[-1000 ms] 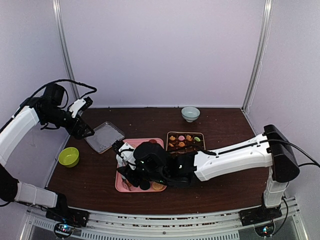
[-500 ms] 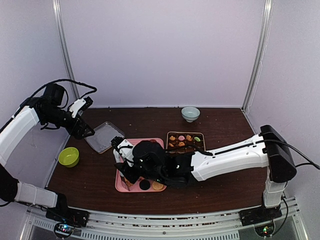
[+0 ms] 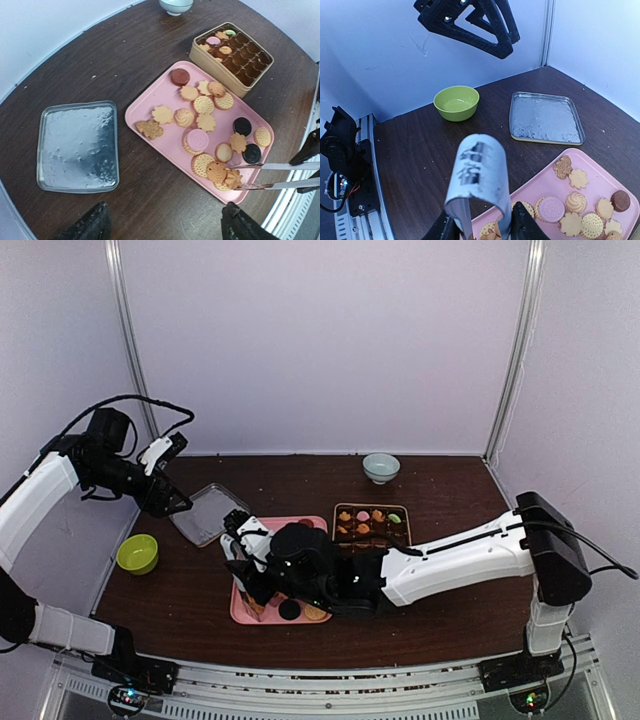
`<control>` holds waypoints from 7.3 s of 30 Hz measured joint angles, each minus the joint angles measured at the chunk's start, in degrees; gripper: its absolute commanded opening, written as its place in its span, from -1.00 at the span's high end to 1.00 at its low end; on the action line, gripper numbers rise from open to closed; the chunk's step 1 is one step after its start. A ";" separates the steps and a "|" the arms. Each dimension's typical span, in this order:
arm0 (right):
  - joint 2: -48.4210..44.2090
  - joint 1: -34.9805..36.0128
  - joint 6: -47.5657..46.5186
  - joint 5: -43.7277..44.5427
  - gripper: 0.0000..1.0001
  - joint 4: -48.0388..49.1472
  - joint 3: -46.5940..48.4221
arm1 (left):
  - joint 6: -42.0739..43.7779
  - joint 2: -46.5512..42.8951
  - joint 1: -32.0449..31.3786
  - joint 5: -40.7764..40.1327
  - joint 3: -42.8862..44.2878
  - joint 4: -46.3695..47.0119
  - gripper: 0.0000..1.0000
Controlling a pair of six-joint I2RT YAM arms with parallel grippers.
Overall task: Pack the cookies
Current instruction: Pick up the fake cookies from the plate, then place the fake cookies in the empty pocket of the box, then adjust the fake cookies in the empty pocket of the box.
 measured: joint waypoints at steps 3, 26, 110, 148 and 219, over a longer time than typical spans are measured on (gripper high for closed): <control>-0.52 0.00 0.44 0.15 0.43 2.08 -1.70 | 0.20 0.92 0.00 4.92 -0.79 -0.02 -0.36; -11.54 -0.74 -4.57 3.80 0.71 -1.33 -5.29 | 2.56 5.46 -4.35 7.65 1.14 -2.82 -0.29; -36.37 -29.03 -4.55 6.43 0.46 -0.37 -27.98 | 4.04 5.84 -4.35 1.27 4.31 -3.30 -0.32; -27.56 -40.52 -4.04 -15.93 0.39 -2.29 -22.03 | 5.16 6.67 -4.35 1.31 5.16 -3.89 -0.31; -29.22 -41.13 -7.85 -19.32 0.82 -12.87 -16.98 | 5.62 6.62 -4.35 1.42 6.03 -5.40 -0.28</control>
